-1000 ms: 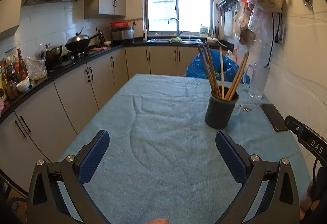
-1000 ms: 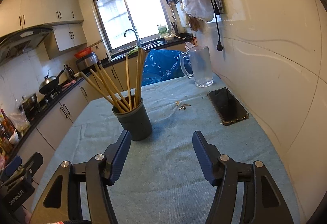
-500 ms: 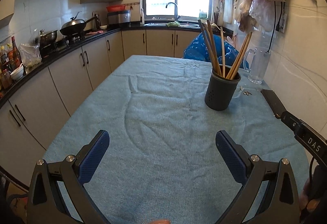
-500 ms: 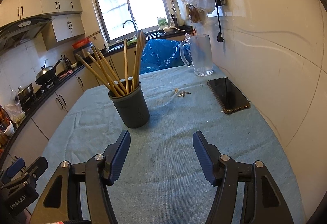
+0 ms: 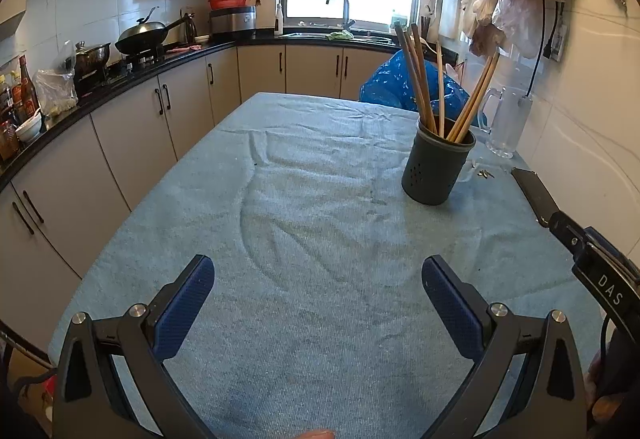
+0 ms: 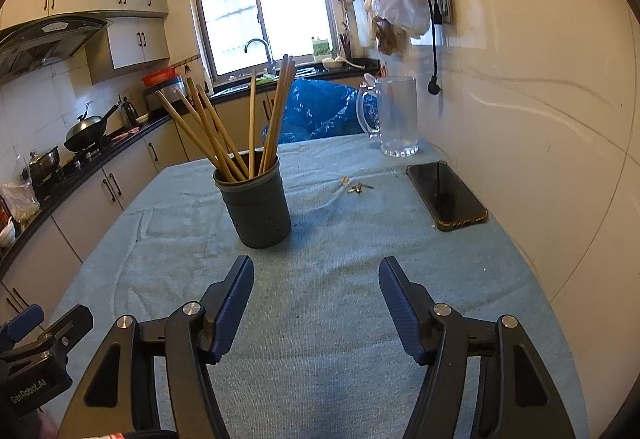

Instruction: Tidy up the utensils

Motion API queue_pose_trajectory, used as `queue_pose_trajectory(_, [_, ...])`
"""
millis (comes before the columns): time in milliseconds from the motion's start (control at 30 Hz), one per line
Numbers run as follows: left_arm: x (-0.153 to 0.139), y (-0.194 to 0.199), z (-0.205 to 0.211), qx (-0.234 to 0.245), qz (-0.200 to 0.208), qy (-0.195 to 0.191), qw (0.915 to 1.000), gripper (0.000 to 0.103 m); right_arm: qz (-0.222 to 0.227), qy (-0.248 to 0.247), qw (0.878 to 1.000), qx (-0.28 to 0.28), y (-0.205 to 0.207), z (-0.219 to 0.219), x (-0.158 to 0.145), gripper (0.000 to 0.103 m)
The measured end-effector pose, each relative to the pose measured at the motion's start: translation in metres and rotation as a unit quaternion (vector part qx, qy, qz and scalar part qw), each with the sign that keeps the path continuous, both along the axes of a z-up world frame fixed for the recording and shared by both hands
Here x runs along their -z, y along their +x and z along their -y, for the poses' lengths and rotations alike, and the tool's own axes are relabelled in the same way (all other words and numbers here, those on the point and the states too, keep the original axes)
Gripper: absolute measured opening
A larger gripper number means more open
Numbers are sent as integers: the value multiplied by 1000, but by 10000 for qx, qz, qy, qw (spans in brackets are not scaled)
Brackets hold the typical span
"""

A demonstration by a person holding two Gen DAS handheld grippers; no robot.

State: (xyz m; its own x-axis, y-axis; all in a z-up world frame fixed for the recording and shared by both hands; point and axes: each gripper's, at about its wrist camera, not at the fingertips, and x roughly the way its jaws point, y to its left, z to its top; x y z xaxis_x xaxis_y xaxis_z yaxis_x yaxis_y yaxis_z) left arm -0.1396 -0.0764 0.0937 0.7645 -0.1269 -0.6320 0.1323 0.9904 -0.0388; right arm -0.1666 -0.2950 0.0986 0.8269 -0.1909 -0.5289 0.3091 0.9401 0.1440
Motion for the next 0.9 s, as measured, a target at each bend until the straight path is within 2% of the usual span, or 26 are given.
queue_pose_trajectory(900, [0,-7,0,50,-26,-55,10000,103,162,-357,9992,-76,-8,-12,-5,73])
